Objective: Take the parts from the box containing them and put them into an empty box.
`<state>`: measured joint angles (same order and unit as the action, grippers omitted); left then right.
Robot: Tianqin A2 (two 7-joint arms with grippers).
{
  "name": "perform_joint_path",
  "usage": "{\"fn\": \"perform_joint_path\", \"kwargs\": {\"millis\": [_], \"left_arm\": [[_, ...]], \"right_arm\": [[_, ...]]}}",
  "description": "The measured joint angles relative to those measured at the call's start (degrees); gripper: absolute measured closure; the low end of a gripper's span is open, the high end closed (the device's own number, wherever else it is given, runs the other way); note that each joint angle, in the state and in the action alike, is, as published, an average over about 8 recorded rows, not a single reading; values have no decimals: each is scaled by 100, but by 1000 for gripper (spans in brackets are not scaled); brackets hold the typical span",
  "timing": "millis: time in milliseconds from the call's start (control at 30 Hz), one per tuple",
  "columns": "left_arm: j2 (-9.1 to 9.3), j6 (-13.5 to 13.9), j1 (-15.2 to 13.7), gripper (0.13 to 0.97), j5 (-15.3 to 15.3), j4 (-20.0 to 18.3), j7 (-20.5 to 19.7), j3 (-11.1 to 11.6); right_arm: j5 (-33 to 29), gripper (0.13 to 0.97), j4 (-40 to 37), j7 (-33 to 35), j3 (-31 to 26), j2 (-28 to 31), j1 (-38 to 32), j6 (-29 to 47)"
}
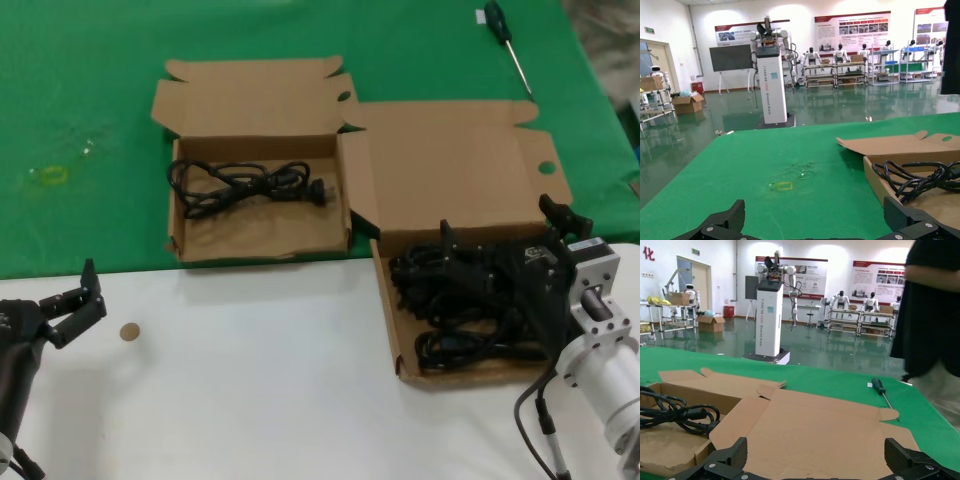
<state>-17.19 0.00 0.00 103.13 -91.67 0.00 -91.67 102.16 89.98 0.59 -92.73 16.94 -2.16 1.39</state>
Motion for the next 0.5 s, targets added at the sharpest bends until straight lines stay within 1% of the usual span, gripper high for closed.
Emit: {"fn": "perform_joint_path", "kwargs": {"millis": [500], "left_arm": [[0,0,0,132,0,0,0,0]], "right_arm": [[0,129,0,0,0,0,0,0]]}}
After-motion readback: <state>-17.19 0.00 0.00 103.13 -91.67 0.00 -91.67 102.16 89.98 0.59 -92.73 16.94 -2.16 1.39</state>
